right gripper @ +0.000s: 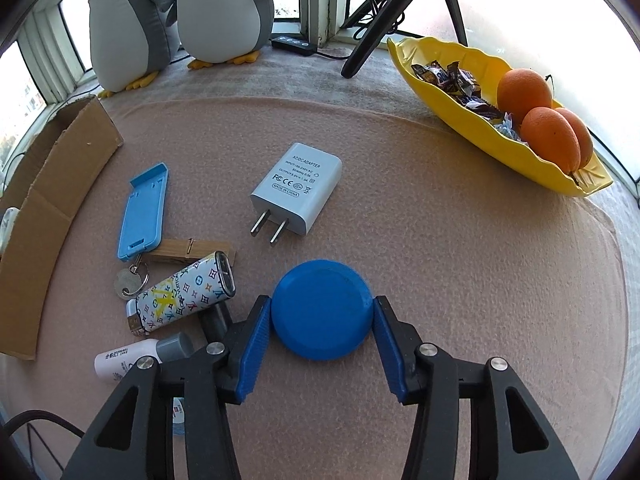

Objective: Organize rigid objects
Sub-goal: 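Move the right tool to the blue round lid and grasp it, then carry the blue lid with the right tool into the box beside the device and release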

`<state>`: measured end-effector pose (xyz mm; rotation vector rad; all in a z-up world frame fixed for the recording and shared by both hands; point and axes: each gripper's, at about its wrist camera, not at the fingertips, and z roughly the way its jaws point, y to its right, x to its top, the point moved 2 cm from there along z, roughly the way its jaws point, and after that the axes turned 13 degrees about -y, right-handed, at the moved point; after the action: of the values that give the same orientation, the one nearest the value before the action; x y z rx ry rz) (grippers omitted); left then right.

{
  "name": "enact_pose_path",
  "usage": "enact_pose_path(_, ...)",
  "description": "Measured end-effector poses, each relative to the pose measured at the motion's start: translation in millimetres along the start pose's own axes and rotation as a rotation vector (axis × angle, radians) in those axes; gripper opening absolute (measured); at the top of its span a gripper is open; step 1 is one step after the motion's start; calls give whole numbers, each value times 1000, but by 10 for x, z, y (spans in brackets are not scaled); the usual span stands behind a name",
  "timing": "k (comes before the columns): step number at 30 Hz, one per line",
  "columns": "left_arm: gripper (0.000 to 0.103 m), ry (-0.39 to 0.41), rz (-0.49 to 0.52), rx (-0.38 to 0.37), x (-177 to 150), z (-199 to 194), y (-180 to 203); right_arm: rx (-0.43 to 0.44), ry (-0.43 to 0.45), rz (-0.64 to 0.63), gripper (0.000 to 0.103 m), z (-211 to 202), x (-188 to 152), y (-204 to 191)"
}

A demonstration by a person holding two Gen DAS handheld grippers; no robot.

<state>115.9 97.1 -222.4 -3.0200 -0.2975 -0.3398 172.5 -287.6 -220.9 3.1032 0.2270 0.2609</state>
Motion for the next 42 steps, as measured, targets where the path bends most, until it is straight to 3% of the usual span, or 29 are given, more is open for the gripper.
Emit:
enact_pose_path(8, 37, 0, 0, 0, 3, 0, 2, 3, 31, 29, 46, -120, -72, 60)
enact_pose_path(17, 37, 0, -1, -4, 10, -3, 13, 27, 129, -1, 46, -632, -129, -103)
enact_pose_path(25, 37, 3, -3, -7, 9, -3, 23, 107, 233, -142, 46, -1167, -120, -782)
enact_pose_path(31, 37, 5, -5, -10, 8, -4, 23, 166, 266, -229, 46, -1344, -141, -1242)
enact_pose_path(42, 37, 6, -5, -12, 4, -5, 21, 223, 244, -388, 46, -1245, -165, -2125)
